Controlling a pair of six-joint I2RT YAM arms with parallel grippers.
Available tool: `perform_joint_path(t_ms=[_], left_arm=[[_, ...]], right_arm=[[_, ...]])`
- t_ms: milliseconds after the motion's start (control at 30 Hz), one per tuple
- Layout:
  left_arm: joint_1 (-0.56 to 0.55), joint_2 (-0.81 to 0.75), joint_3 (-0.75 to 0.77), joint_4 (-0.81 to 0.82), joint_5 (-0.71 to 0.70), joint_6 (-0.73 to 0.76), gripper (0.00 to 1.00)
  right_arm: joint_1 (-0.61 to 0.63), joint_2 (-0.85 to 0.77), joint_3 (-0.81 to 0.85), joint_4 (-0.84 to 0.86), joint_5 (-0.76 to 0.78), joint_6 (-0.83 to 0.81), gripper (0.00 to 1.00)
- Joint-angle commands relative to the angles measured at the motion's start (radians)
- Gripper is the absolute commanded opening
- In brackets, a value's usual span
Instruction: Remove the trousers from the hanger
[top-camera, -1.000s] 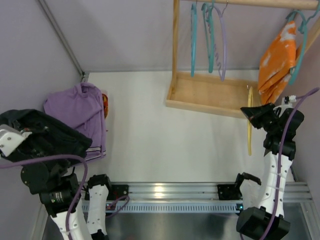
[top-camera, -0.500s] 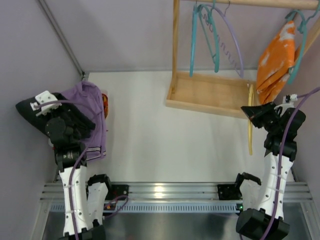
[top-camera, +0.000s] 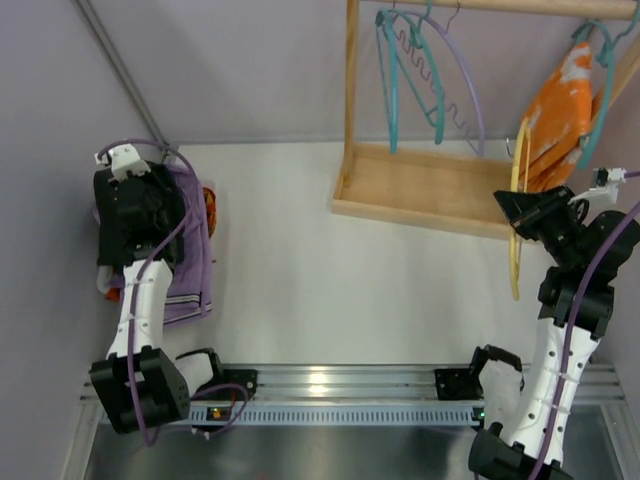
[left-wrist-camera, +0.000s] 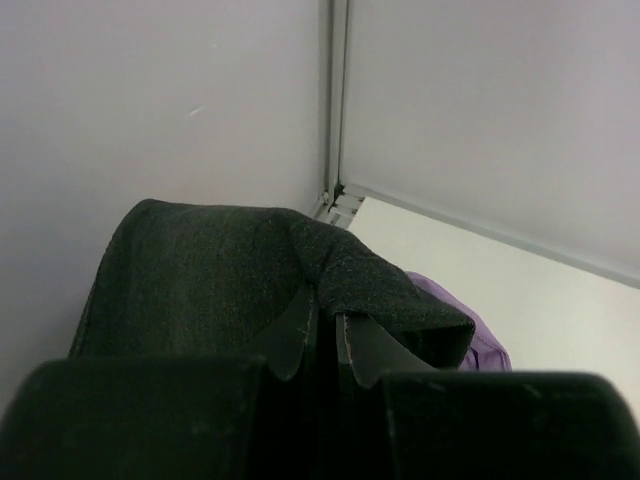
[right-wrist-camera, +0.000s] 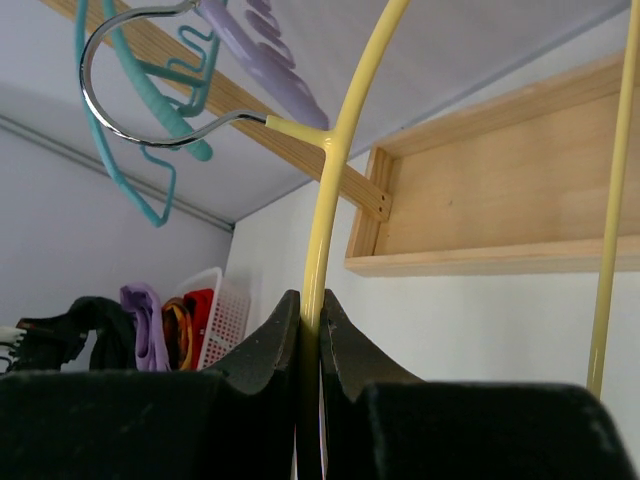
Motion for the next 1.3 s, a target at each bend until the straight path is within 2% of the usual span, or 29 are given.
perform_joint_path(t_ms=[0, 33, 100, 167, 233, 300, 400, 500, 567, 667, 700, 833, 1067, 1267], left_arm=[[-0.005, -0.011, -0.034, 0.024, 0.031, -0.056, 0.11], [-0.005, -0.014, -0.048, 0.012, 0.034, -0.055, 0.15], [-0.005, -0.025, -0.051, -0.017, 0.040, -0.059, 0.32], [-0.005, -0.052, -0.036, -0.055, 0.081, -0.061, 0.44], [-0.007, -0.080, 0.002, -0.100, 0.133, -0.040, 0.72], [-0.024, -0.123, 0.036, -0.131, 0.167, -0.021, 0.88], [-0.050, -0.175, 0.097, -0.187, 0.204, 0.003, 0.99], [-0.062, -0.212, 0.145, -0.247, 0.252, 0.003, 0.99], [-0.065, -0.230, 0.168, -0.257, 0.281, -0.016, 0.98], [-0.065, -0.268, 0.179, -0.257, 0.321, -0.038, 0.98], [-0.065, -0.279, 0.188, -0.257, 0.335, -0.047, 0.99], [-0.065, -0.307, 0.203, -0.257, 0.388, -0.069, 0.99], [-0.067, -0.333, 0.223, -0.257, 0.430, -0.119, 0.99], [-0.067, -0.339, 0.248, -0.304, 0.425, -0.138, 0.98]], right_arm=[[-0.005, -0.008, 0.100, 0.030, -0.019, -0.063, 0.00], [-0.005, 0.004, 0.112, 0.023, -0.020, -0.069, 0.00], [-0.005, 0.018, 0.152, 0.007, -0.028, -0.074, 0.00], [-0.005, 0.047, 0.193, -0.026, -0.033, -0.079, 0.00], [-0.005, 0.068, 0.222, -0.054, -0.045, -0.080, 0.00], [-0.005, 0.103, 0.273, -0.083, -0.060, -0.074, 0.00], [-0.005, 0.151, 0.347, -0.105, -0.050, -0.060, 0.00], [-0.005, 0.206, 0.429, -0.137, -0.008, -0.045, 0.00], [-0.005, 0.249, 0.454, -0.109, -0.034, -0.005, 0.00], [-0.005, 0.294, 0.417, 0.060, -0.133, 0.175, 0.00], [-0.003, 0.304, 0.404, 0.166, -0.147, 0.296, 0.00], [0.017, 0.401, 0.422, 0.381, -0.171, 0.518, 0.00], [0.161, 0.570, 0.647, 0.434, -0.048, 0.538, 0.00], [0.225, 0.705, 0.787, 0.394, 0.052, 0.464, 0.00]])
